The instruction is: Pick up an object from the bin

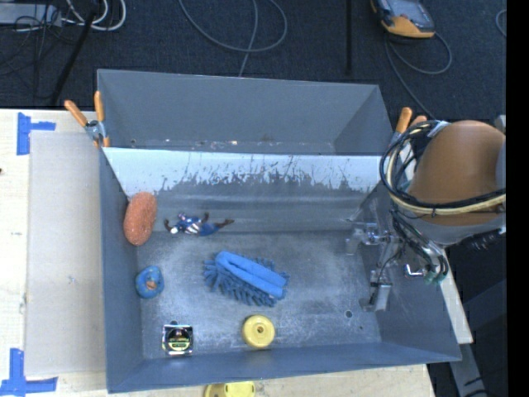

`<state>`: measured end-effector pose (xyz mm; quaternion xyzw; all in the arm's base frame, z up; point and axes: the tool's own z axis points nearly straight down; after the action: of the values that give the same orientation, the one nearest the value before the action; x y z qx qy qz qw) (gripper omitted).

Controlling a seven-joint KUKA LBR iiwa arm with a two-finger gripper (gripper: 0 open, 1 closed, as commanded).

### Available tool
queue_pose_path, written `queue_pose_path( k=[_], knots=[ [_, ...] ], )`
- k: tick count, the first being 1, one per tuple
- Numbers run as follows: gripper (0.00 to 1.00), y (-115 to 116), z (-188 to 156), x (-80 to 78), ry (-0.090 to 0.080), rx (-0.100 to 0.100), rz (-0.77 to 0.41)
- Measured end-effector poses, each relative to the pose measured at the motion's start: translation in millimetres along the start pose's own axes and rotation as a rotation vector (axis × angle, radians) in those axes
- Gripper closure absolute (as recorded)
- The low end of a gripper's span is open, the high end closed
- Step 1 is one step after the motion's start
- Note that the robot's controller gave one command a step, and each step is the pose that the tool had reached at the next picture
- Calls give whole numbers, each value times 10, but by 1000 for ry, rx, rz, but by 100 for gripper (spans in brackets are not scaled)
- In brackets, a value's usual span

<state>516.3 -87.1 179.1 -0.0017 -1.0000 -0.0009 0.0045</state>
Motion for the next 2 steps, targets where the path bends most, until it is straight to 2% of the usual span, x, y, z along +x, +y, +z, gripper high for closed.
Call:
queue_pose_path(
  k=[1,2],
  knots=[
    [0,1,-45,-15,-8,1,-2],
    [0,250,327,-259,-17,5,-45]
  ],
)
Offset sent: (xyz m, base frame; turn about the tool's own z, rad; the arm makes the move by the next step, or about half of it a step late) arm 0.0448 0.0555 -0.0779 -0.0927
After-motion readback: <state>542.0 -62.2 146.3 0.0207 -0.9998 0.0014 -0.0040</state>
